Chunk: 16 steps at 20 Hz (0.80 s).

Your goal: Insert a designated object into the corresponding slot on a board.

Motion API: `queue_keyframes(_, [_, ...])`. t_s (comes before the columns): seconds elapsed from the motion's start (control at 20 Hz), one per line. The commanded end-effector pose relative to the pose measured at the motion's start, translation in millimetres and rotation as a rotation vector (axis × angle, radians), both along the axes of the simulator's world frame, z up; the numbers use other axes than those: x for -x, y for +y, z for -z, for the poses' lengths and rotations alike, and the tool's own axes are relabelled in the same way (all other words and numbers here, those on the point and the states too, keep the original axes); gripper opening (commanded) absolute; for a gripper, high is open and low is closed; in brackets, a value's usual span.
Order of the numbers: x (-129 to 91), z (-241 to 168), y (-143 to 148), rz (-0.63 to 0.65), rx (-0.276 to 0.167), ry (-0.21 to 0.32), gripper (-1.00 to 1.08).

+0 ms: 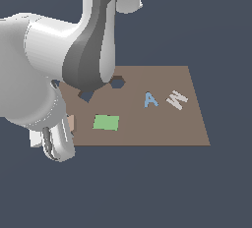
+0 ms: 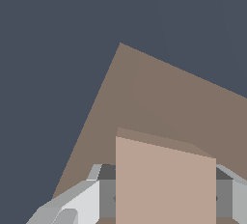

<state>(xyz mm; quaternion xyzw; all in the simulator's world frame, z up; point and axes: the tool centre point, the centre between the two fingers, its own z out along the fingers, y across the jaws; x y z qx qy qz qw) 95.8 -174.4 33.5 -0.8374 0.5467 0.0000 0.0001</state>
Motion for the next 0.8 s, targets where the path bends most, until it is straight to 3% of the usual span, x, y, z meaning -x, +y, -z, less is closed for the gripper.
queue_keyframes(0.0, [0, 1, 0, -0.001, 0.0, 0.001, -1.0])
queue_keyframes(0.4, [8, 0, 6, -0.059, 0.0, 0.001, -1.0])
queue_keyframes(0.75, [25, -1, 18, -0.19, 0.0, 0.001, -1.0])
